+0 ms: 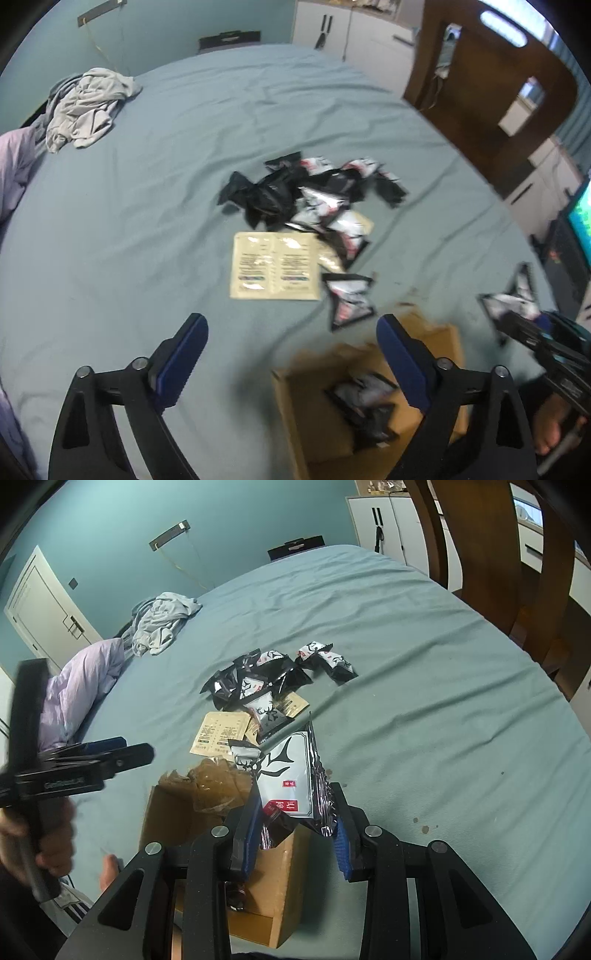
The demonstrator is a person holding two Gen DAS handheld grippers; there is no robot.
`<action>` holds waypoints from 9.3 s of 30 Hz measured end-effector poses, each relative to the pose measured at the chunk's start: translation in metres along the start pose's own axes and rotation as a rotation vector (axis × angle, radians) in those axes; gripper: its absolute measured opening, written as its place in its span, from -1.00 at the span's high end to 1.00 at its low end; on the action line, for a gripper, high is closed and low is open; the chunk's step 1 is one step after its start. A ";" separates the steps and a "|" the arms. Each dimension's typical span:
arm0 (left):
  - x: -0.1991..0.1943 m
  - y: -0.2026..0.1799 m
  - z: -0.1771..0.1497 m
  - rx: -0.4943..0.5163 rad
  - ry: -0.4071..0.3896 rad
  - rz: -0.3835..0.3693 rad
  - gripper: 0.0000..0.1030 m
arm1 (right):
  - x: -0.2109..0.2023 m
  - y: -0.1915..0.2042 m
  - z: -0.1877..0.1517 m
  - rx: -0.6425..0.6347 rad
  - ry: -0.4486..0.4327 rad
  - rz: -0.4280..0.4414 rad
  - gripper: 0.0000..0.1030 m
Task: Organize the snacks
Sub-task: 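Grasp the beige sachet with the left gripper while the right gripper holds its packet, then drop the beige sachet into the box with the left gripper while the right gripper releases its packet there, then withdraw both grippers from the box toward the snack pile, then grasp a white antler-logo packet with the right gripper while the left grasps another, then carry both packets into the box and open the left then right gripper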
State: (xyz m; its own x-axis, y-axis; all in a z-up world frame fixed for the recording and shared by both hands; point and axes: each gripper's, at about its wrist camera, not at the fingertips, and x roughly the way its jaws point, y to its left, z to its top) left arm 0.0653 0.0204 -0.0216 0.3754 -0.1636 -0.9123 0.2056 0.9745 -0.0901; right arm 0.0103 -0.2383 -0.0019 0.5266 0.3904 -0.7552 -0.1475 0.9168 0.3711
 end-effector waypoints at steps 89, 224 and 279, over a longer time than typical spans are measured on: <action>-0.024 -0.033 -0.044 0.110 -0.074 0.281 -0.58 | 0.045 0.061 -0.015 -0.302 0.189 0.035 0.36; -0.053 -0.014 -0.025 -0.024 -0.051 -0.171 0.55 | -0.023 -0.002 -0.013 0.050 -0.019 0.062 0.46; -0.035 -0.040 -0.058 0.100 -0.049 0.216 -0.42 | 0.005 0.079 -0.043 -0.370 0.132 -0.048 0.45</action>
State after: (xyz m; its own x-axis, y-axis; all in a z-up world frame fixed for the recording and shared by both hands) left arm -0.0088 -0.0042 -0.0093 0.4629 0.0378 -0.8856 0.2031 0.9680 0.1475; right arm -0.0354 -0.1604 0.0005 0.4313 0.3317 -0.8390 -0.4300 0.8931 0.1321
